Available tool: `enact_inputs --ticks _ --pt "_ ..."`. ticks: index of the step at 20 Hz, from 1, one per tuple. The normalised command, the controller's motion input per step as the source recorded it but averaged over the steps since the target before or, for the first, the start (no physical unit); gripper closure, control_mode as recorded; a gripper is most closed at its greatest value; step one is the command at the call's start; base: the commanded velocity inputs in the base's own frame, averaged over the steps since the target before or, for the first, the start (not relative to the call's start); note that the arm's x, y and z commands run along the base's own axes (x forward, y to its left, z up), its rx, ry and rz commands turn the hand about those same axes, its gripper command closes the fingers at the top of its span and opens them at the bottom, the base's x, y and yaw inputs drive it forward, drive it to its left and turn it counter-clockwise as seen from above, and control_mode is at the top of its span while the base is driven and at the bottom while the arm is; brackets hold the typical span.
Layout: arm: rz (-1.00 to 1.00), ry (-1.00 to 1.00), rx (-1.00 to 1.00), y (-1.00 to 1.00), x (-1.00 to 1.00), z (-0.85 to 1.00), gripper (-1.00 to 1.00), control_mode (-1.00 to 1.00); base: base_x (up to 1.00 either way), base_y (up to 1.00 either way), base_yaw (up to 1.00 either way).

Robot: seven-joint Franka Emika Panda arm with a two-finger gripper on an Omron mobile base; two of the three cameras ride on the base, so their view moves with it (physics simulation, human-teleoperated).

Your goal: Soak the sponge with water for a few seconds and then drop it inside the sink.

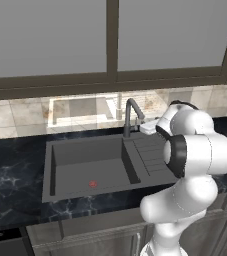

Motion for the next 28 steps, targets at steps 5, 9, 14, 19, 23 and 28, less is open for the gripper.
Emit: enact_inputs --ticks 5,9,14,19,23,28 --pt "-0.10 0.00 0.00 0.00 0.01 -0.01 -1.00 -1.00 0.00 0.00 0.00" --pt "-0.02 0.00 0.00 0.00 0.00 -0.01 -1.00 -1.00 0.00 0.00 0.00" --pt "0.00 0.00 0.00 0.00 0.05 -0.12 -1.00 -1.00 0.00 0.00 0.00" --pt "0.00 0.00 0.00 -0.02 0.15 -0.21 -1.00 -1.00 0.00 0.00 0.00" --pt "0.00 -0.03 0.00 -0.08 0.25 -0.23 -1.00 -1.00 0.00 0.00 0.00" --pt "0.00 -0.05 0.00 -0.11 0.28 -0.18 -1.00 -1.00 0.00 0.00 0.00"
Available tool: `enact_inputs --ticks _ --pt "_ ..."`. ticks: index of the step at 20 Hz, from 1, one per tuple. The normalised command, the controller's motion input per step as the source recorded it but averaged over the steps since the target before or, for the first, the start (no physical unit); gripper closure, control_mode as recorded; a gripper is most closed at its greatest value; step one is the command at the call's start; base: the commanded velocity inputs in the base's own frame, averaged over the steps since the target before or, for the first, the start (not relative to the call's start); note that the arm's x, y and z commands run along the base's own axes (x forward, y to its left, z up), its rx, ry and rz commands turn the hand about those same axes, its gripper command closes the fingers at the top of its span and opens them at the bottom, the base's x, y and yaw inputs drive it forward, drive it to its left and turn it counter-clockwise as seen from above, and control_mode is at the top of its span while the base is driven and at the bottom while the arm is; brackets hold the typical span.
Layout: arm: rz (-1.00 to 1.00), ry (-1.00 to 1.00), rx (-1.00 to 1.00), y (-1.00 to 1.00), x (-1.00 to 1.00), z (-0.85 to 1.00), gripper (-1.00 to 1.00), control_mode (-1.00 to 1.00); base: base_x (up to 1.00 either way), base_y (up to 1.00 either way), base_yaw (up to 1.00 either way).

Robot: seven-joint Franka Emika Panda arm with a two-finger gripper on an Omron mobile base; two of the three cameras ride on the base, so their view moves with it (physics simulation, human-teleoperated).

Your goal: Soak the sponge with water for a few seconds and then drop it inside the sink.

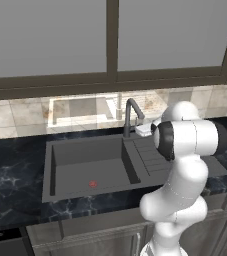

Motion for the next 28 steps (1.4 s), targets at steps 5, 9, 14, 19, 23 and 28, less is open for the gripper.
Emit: enact_inputs --ticks 5,9,14,19,23,28 --pt "0.00 -0.03 0.00 -0.02 0.19 -0.01 -1.00 -1.00 0.00 0.00 0.00" --pt "0.02 0.00 0.00 0.00 0.08 0.00 -1.00 -1.00 0.00 0.00 0.00" --pt "0.05 0.00 0.00 0.00 0.02 0.00 -1.00 -1.00 0.00 0.00 0.00" --pt "0.06 0.00 0.00 0.00 0.00 0.00 -1.00 -1.00 0.00 0.00 0.00" --pt "0.03 0.00 0.00 0.00 0.07 0.00 -1.00 -1.00 0.00 0.00 0.00" --pt "0.00 0.00 0.00 0.00 0.24 0.00 -1.00 -1.00 0.00 0.00 0.00"
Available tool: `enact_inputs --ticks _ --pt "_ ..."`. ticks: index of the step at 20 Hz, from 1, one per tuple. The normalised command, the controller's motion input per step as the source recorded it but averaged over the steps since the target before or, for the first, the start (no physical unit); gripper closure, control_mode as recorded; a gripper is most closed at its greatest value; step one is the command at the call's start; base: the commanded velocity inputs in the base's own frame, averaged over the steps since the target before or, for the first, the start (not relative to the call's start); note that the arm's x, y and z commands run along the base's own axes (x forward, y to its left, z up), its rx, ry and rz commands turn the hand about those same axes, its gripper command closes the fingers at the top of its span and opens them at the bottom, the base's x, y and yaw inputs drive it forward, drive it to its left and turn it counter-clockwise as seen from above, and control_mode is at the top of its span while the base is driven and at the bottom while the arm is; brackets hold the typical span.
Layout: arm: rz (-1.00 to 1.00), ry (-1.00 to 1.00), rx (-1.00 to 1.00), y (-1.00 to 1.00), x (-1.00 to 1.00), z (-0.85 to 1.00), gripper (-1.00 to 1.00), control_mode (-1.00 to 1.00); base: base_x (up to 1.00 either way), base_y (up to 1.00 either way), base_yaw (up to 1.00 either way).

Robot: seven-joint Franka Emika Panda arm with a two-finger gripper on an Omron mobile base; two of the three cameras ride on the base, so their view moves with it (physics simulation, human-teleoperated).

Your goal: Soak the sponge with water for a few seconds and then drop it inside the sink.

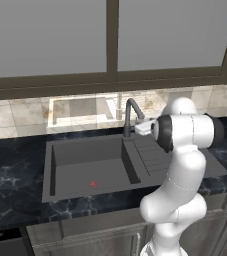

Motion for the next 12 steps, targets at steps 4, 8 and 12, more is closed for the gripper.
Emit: enact_inputs --ticks 4,8,12 --pt "0.00 0.00 0.00 0.00 0.33 0.00 -1.00 -1.00 0.00 0.00 0.00" --pt "0.00 0.00 0.00 0.00 0.31 -0.02 -1.00 -1.00 0.00 0.00 0.00" --pt "0.00 0.00 0.00 0.00 0.22 -0.03 -1.00 -1.00 0.00 0.00 0.00"
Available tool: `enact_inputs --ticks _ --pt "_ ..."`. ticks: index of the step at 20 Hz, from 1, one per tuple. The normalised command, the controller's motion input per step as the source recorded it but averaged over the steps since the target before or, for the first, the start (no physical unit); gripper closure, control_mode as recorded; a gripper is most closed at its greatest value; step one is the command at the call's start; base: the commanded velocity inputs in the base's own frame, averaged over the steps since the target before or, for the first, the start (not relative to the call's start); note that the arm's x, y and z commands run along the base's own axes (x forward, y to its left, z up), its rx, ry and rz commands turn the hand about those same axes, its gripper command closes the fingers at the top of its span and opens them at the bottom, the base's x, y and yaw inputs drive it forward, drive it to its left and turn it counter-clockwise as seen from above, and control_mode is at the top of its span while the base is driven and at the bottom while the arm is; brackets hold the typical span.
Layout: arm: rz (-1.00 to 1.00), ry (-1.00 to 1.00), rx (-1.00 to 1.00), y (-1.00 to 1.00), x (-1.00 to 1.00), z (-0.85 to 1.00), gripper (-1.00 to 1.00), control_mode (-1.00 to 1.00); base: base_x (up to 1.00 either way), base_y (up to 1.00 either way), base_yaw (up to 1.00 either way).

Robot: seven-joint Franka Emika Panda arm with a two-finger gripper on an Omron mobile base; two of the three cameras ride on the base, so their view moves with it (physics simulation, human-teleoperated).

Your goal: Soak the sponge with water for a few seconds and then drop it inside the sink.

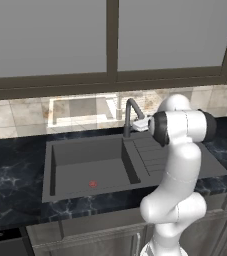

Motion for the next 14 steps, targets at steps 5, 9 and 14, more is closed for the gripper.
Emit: enact_inputs --ticks 5,9,14 --pt "0.00 0.00 0.00 0.00 0.12 -0.09 -1.00 -1.00 0.00 0.00 0.00" --pt "0.00 0.00 0.00 0.00 0.07 -0.11 -1.00 -1.00 0.00 0.00 0.00" --pt "0.00 0.00 0.00 0.00 0.08 -0.12 -1.00 -1.00 0.00 0.00 0.00"
